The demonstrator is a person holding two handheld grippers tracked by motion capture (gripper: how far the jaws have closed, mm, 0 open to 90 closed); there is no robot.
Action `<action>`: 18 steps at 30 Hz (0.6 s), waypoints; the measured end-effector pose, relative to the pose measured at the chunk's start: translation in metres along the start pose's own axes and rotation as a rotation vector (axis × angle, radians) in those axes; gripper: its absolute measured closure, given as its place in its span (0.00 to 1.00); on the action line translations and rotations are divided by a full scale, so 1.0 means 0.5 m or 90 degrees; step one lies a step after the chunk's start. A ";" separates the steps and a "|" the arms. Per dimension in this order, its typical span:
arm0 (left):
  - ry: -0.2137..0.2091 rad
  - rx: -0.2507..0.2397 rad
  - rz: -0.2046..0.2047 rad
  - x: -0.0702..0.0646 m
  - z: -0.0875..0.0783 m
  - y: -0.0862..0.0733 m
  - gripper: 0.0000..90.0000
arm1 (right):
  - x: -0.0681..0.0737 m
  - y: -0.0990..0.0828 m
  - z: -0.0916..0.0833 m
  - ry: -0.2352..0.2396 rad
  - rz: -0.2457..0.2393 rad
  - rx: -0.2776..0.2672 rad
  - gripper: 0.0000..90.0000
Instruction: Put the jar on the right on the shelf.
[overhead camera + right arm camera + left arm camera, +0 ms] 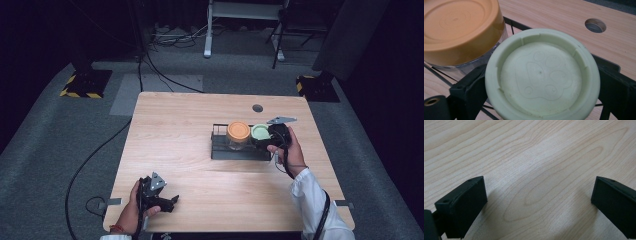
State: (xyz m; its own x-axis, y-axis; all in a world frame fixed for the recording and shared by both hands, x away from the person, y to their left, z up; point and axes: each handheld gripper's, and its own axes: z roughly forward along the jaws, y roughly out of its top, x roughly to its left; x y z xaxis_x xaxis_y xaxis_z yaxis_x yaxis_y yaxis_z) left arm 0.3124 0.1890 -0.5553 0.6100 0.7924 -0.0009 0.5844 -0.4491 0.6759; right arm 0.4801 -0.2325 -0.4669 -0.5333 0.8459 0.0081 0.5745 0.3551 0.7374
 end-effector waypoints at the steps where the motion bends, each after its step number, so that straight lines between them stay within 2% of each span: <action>1: 0.000 0.000 0.000 0.000 0.000 0.000 0.00 | 0.000 0.000 0.000 0.000 0.000 0.000 0.07; 18: 0.001 0.000 0.001 0.000 0.000 0.000 0.00 | 0.004 0.012 -0.017 0.002 -0.025 -0.012 0.05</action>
State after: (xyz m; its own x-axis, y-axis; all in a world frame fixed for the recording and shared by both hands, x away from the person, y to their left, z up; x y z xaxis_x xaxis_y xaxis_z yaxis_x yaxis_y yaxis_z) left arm 0.3124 0.1891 -0.5553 0.6103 0.7922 0.0005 0.5837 -0.4500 0.6759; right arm 0.4773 -0.2317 -0.4568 -0.5568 0.8304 -0.0188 0.5411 0.3798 0.7503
